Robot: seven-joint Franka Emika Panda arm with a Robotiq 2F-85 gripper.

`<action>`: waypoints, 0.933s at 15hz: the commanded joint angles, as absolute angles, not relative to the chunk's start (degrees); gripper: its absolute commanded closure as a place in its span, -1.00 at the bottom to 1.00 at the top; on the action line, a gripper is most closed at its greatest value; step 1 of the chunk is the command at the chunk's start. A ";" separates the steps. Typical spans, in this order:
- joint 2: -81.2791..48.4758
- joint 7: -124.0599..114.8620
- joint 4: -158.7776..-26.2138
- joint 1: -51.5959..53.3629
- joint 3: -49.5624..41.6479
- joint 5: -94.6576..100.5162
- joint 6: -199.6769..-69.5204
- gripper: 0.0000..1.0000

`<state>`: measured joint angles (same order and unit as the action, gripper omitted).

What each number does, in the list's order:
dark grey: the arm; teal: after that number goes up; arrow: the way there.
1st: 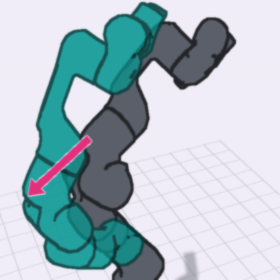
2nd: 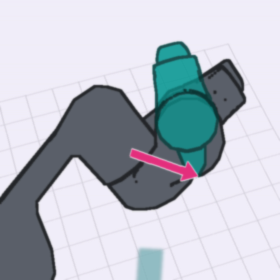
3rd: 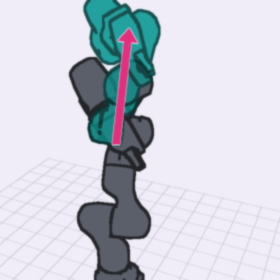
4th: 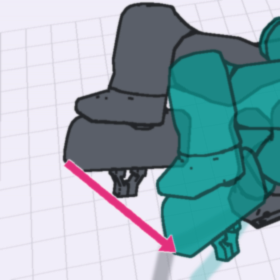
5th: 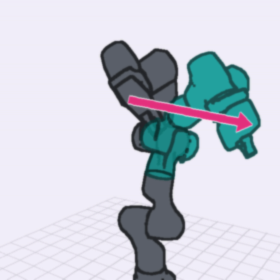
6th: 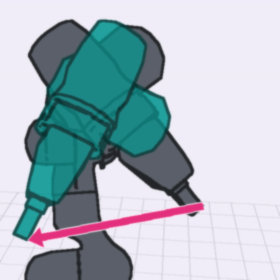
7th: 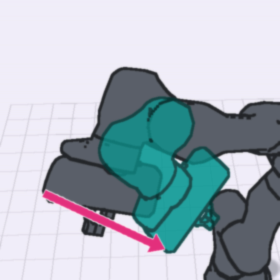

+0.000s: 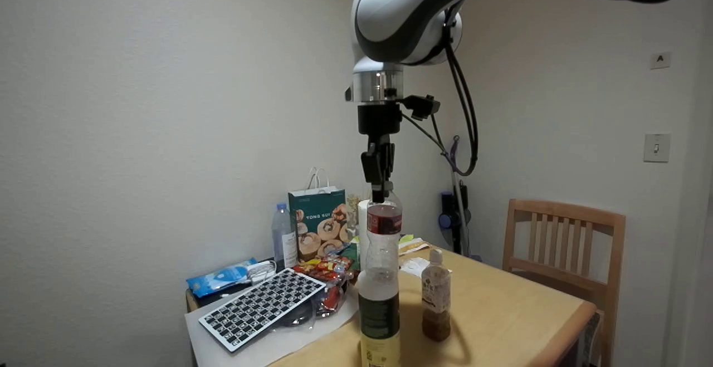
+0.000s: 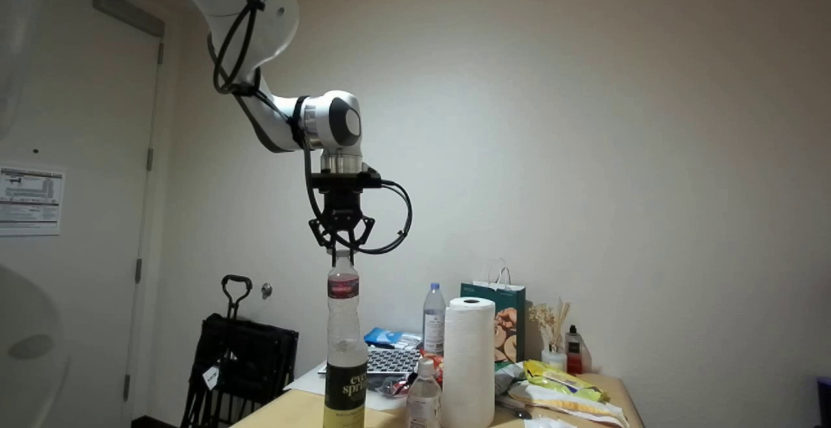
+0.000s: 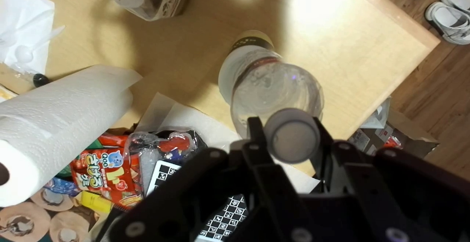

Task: Put the plastic bottle on top of the other bottle

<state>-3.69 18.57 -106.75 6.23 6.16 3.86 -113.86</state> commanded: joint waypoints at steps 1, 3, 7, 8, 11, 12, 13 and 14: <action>-5.43 19.90 -105.01 5.91 6.07 5.02 -114.44 0.84; -6.14 19.98 -104.13 5.86 6.03 5.07 -114.26 0.84; -7.28 20.09 -102.71 5.65 5.84 4.78 -113.67 0.84; -7.53 20.19 -102.44 5.56 5.78 4.54 -113.08 0.84; -7.65 20.67 -102.25 5.35 5.69 3.85 -112.99 0.76; -7.58 20.53 -102.21 5.34 5.66 3.84 -112.71 0.77; -7.41 20.80 -102.18 5.30 5.69 3.39 -112.25 0.86; -7.19 20.89 -102.32 5.32 5.70 3.41 -112.12 0.84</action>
<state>-7.22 18.75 -102.53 6.00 5.48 3.93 -113.51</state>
